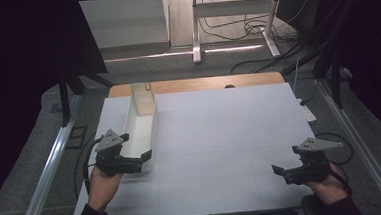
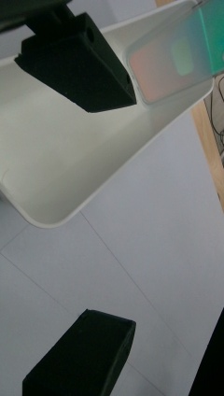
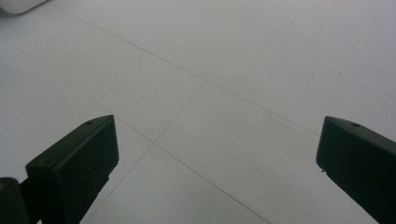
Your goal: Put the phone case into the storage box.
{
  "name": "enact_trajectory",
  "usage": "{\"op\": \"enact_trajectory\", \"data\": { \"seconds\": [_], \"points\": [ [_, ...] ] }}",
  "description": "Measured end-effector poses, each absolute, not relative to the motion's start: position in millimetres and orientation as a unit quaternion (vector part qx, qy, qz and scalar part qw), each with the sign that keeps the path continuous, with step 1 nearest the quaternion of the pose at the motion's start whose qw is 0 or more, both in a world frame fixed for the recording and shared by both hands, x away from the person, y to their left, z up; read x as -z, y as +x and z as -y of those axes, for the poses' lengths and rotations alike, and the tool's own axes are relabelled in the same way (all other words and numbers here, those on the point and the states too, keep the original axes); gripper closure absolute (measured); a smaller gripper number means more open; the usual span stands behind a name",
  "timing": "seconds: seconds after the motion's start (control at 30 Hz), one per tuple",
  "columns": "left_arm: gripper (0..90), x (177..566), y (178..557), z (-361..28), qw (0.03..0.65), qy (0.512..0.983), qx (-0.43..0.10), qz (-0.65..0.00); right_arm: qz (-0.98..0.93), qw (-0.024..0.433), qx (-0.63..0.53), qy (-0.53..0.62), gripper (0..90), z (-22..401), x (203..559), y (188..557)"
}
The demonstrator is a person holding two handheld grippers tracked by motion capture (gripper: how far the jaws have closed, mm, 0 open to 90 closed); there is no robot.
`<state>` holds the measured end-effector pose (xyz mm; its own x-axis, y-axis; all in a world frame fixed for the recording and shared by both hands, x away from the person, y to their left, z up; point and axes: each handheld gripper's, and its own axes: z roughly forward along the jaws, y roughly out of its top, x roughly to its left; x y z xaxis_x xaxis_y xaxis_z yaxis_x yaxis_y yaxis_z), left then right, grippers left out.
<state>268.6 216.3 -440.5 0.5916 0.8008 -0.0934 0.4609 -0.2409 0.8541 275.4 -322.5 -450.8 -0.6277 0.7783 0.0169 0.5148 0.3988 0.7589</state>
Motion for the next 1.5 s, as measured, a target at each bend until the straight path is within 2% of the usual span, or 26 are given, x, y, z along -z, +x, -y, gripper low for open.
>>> {"op": "enact_trajectory", "data": {
  "seconds": [1.5],
  "points": [
    [0.0,456.5,217.0,-249.9,0.441,0.747,-0.195,-0.458,-0.818,0.174,-0.378,0.397,0.0,322.1,451.0,275.6]
  ]
}}
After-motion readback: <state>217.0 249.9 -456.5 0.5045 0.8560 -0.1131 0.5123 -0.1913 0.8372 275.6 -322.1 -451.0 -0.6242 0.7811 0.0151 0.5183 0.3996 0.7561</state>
